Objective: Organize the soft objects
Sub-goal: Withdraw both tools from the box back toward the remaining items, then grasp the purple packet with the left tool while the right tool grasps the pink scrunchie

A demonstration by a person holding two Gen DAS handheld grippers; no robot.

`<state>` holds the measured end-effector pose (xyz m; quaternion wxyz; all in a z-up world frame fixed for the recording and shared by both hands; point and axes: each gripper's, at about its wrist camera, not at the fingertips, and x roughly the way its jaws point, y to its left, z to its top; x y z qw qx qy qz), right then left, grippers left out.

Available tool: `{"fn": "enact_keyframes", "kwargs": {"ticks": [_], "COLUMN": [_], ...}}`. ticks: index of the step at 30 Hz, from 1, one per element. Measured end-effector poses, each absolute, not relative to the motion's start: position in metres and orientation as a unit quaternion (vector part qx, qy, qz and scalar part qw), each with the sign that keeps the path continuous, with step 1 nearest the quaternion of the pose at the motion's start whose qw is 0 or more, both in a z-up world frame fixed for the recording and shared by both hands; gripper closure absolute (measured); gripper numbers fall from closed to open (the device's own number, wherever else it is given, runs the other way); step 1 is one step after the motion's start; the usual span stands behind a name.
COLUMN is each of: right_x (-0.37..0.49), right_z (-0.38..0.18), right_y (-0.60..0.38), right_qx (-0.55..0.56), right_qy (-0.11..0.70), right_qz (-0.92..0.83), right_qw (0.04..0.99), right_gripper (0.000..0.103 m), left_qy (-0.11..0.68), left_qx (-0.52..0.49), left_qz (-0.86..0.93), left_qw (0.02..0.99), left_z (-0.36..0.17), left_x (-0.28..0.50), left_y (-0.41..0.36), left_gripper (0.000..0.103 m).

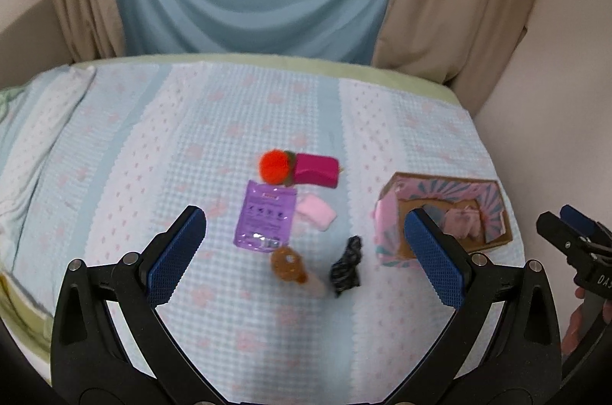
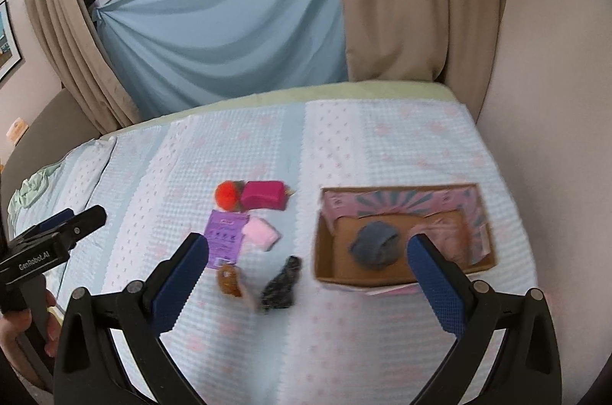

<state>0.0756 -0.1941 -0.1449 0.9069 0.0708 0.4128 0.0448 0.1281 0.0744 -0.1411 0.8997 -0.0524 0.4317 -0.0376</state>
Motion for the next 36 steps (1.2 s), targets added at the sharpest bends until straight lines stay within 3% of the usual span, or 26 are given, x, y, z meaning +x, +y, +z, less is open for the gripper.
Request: {"fn": "enact_keyframes", "kwargs": {"ticks": [14,29,36], "right_x": [0.152,0.250,0.277], "right_z": [-0.217,-0.369,-0.420], "right_y": [-0.078,-0.064,-0.065], "right_qx": [0.113,0.175,0.193], "right_qy": [0.446,0.533,0.558], "right_qz": [0.019,-0.008,-0.004], "right_qw": [0.888,0.828,0.807], "right_gripper": [0.000,0.000,0.001], "left_qy": [0.500,0.568,0.577], "left_qx": [-0.059,-0.030,-0.018], "left_qz": [-0.092,-0.108,-0.105], "left_qw": [0.859,0.815,0.810], "left_z": [-0.267,-0.436,-0.477], "left_x": [0.212,0.289,0.293], "left_y": [0.152,0.122,0.106], "left_gripper": [0.000,0.000,0.000]}}
